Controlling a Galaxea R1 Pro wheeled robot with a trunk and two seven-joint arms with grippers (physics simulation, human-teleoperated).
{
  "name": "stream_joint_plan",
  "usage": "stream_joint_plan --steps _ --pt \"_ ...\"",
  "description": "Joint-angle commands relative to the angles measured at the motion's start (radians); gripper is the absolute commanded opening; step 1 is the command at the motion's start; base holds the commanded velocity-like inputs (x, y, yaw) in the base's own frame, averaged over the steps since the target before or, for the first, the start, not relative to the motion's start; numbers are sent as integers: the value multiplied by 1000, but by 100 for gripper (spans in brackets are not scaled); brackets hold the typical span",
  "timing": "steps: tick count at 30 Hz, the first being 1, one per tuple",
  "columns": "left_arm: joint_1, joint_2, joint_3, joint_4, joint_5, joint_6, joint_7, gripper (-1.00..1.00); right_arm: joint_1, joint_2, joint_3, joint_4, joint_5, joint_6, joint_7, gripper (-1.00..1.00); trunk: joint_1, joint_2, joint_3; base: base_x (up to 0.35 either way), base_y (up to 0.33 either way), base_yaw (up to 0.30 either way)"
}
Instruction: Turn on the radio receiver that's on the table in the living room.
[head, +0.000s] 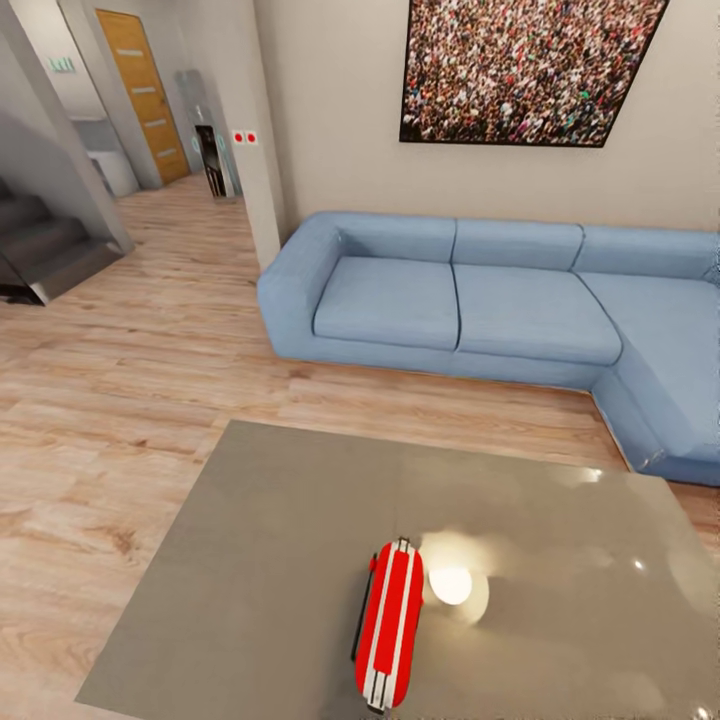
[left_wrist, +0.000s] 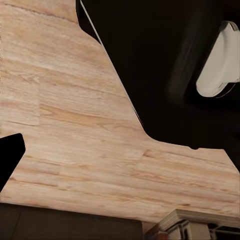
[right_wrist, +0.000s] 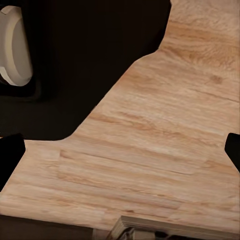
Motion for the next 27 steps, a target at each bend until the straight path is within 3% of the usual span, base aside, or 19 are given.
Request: stream_joint_plan --steps 1,27 --pt "0 0 0 0 0 0 0 100 0 0 0 0 -3 0 0 100 0 0 -2 0 0 -90" --pt "0 0 0 0 1 0 0 100 1 0 2 0 -6 1 0 100 0 0 -40 0 0 -70"
